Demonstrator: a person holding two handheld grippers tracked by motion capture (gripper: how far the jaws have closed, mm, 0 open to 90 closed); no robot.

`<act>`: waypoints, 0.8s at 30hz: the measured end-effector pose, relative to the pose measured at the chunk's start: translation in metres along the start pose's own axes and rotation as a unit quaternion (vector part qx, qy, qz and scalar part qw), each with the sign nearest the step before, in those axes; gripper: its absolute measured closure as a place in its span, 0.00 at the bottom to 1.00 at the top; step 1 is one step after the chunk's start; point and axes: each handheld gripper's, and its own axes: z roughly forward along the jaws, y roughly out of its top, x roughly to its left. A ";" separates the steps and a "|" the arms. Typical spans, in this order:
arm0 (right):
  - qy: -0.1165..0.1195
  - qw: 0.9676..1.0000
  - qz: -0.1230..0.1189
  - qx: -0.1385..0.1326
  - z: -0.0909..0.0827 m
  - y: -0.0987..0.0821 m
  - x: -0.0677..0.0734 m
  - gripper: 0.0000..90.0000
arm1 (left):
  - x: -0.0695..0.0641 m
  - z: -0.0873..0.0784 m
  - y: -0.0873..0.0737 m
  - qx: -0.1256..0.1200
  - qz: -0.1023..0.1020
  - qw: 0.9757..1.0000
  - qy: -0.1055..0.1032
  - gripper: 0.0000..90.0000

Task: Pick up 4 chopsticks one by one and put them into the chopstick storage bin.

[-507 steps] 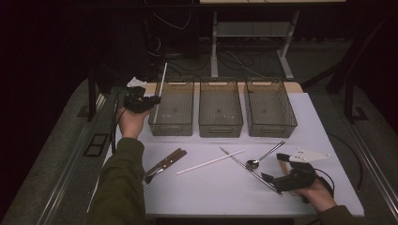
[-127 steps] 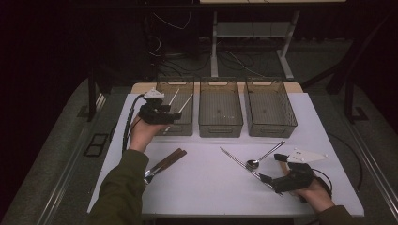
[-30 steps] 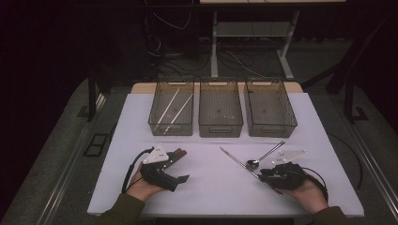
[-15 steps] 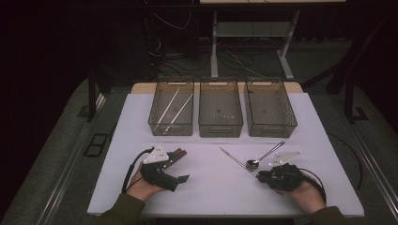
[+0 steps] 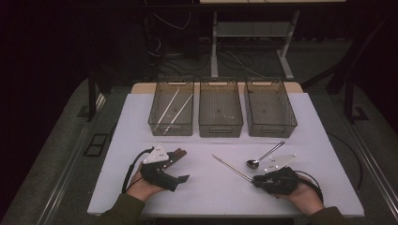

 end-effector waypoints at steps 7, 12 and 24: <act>0.020 1.000 -0.015 0.002 0.001 0.001 0.003 0.85 | 0.000 0.000 0.000 0.000 -0.001 1.000 -0.001 0.00; 0.032 0.999 0.019 -0.033 -0.008 0.004 -0.003 0.68 | -0.001 0.000 0.000 -0.001 0.000 1.000 -0.001 0.00; -0.003 0.999 0.035 -0.029 -0.002 0.022 0.004 0.83 | -0.001 0.001 0.000 0.002 0.001 1.000 0.000 0.00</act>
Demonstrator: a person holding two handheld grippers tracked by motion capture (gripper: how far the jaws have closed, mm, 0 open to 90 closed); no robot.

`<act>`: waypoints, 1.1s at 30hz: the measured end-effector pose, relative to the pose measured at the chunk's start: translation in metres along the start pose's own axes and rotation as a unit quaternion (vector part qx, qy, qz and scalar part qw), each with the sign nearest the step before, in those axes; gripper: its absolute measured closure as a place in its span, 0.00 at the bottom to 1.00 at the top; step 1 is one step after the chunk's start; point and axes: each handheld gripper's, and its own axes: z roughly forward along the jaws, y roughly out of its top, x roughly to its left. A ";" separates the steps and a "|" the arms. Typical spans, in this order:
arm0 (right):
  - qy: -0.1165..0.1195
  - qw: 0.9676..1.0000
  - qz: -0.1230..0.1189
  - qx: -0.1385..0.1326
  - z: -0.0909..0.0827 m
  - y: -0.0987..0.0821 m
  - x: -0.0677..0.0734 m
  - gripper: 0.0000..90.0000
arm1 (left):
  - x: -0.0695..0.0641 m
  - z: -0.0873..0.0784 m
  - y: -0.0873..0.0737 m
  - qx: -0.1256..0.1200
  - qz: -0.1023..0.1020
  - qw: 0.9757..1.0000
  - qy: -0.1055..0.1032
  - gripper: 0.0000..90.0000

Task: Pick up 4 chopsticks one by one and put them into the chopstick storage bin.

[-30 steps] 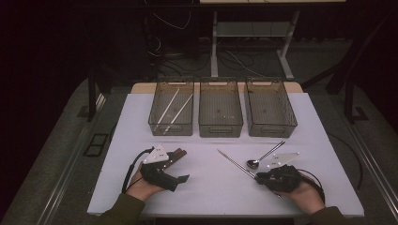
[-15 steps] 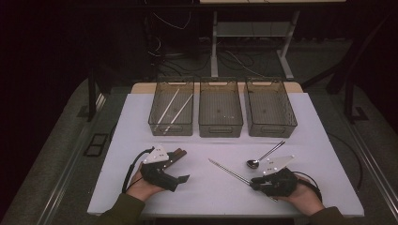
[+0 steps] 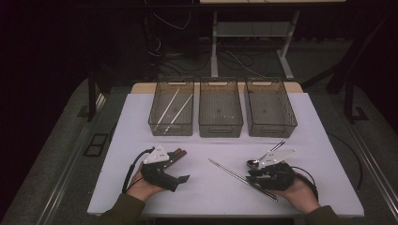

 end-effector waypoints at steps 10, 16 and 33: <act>-0.002 0.999 -0.012 0.030 0.007 -0.001 -0.001 0.91 | 0.000 -0.001 0.000 0.000 0.001 1.000 -0.001 0.00; -0.002 0.999 -0.012 0.041 0.009 -0.003 0.000 0.92 | 0.000 0.000 0.000 0.000 0.001 1.000 -0.001 0.00; 0.000 0.999 -0.014 0.043 0.008 -0.004 -0.003 0.92 | 0.000 0.000 0.000 0.000 0.000 1.000 -0.001 0.00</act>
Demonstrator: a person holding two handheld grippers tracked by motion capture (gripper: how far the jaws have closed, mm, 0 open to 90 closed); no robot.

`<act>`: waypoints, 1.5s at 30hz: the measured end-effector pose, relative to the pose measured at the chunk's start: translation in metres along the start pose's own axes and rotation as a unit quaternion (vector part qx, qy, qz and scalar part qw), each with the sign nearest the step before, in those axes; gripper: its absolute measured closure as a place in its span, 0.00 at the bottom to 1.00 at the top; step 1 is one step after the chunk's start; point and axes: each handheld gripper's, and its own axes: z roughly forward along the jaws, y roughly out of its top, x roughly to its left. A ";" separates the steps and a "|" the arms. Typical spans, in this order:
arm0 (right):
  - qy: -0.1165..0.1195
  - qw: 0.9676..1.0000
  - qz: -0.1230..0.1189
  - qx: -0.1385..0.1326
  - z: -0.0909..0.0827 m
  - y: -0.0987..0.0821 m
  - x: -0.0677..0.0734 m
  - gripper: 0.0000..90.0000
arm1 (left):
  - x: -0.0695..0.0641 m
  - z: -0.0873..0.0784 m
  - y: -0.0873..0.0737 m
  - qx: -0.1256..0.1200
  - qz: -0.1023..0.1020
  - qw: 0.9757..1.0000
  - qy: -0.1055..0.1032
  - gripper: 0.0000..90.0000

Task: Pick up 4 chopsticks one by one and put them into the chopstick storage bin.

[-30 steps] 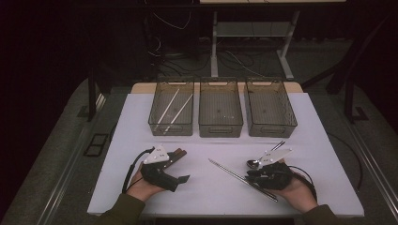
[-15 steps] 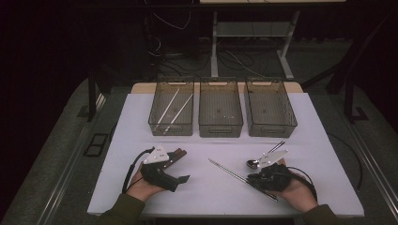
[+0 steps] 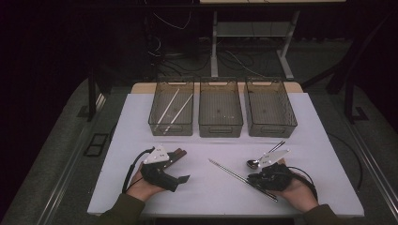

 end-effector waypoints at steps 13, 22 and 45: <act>0.006 1.000 0.001 0.003 -0.001 -0.001 0.000 0.92 | 0.000 0.000 0.000 0.000 0.000 1.000 0.000 0.00; 0.007 1.000 0.000 0.013 -0.002 -0.003 -0.001 0.90 | 0.000 0.000 0.000 0.000 0.001 1.000 -0.001 0.00; -0.023 1.000 -0.010 0.014 0.005 0.000 0.001 0.87 | 0.000 0.002 0.000 0.000 -0.004 1.000 -0.002 0.00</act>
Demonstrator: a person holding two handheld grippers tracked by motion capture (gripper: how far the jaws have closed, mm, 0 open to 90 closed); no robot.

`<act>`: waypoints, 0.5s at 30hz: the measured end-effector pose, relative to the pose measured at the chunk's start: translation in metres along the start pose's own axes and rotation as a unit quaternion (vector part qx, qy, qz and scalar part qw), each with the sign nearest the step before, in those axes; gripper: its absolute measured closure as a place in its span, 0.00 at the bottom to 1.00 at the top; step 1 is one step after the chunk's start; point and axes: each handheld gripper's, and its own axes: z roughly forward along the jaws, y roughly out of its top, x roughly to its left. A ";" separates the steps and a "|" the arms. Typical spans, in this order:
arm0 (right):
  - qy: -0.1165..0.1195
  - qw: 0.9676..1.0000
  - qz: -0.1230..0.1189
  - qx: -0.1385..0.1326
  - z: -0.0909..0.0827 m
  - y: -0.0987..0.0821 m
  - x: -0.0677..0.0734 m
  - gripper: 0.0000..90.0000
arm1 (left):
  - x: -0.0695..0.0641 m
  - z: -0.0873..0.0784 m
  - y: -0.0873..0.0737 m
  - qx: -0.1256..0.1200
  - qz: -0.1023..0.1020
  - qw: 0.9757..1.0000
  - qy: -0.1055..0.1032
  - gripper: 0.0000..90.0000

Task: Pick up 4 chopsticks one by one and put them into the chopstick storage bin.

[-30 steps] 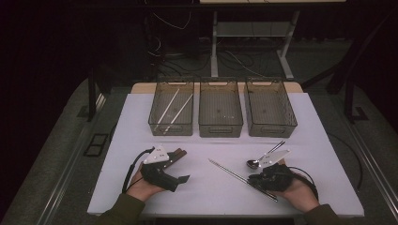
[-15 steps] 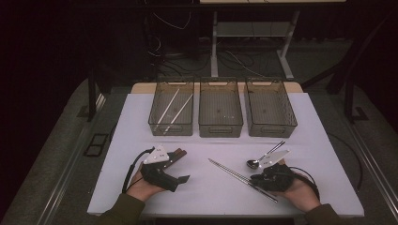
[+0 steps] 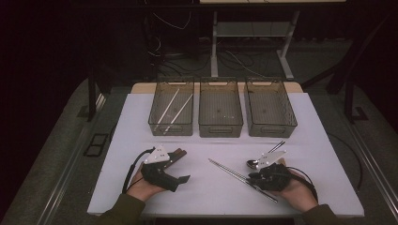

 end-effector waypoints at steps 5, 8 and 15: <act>-0.007 1.000 -0.007 -0.004 0.001 0.000 0.001 0.92 | 0.000 0.000 0.000 0.000 0.000 1.000 -0.002 0.00; -0.010 1.000 -0.008 -0.005 0.001 -0.001 0.003 0.93 | 0.000 0.000 0.000 0.000 0.000 1.000 -0.002 0.01; -0.008 1.000 -0.005 -0.009 0.001 -0.002 0.002 0.95 | 0.000 0.001 0.000 0.002 0.001 1.000 -0.005 0.02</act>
